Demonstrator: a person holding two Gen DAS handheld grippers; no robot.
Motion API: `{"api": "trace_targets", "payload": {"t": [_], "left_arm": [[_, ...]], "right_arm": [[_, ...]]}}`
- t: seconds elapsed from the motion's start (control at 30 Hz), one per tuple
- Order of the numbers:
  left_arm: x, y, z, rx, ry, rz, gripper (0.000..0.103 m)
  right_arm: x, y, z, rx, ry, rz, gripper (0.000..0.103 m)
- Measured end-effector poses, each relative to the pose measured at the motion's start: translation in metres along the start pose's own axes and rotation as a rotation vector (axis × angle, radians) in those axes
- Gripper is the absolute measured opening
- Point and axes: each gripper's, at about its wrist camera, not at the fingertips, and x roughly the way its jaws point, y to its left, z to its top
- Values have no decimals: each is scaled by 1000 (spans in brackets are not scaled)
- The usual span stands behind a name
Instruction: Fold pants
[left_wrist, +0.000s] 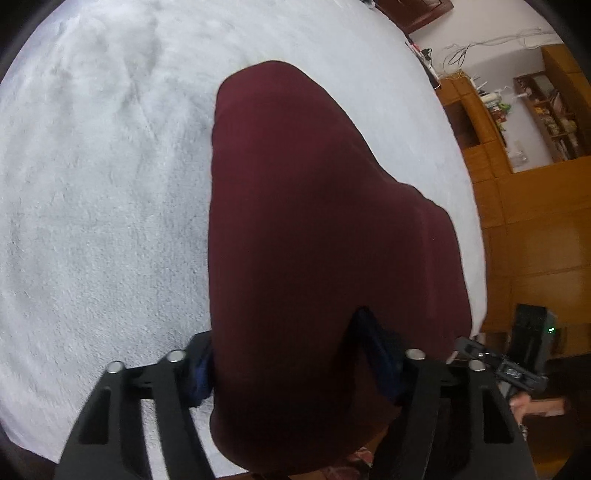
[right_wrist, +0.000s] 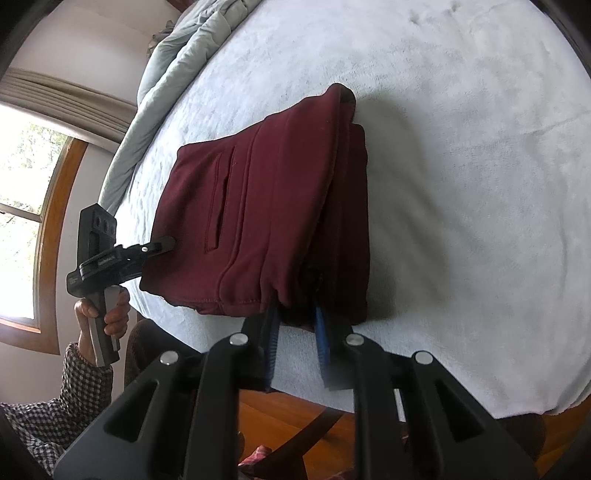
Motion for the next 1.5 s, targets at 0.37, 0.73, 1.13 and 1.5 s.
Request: {"api": "trace_targets", "payload": {"t": [0.37, 0.73, 1.13, 1.5], "left_arm": [[13, -21, 6, 77, 75, 12, 81], [31, -32, 23, 64, 104, 3, 85], [1, -18, 12, 36, -14, -31, 33], [-50, -53, 40, 141, -221, -154, 32]], "right_arm": [[-18, -21, 24, 51, -58, 37, 71], [43, -55, 45, 137, 50, 174, 92], [21, -26, 39, 65, -29, 252, 34], [-50, 17, 90, -92, -210, 265, 33]]}}
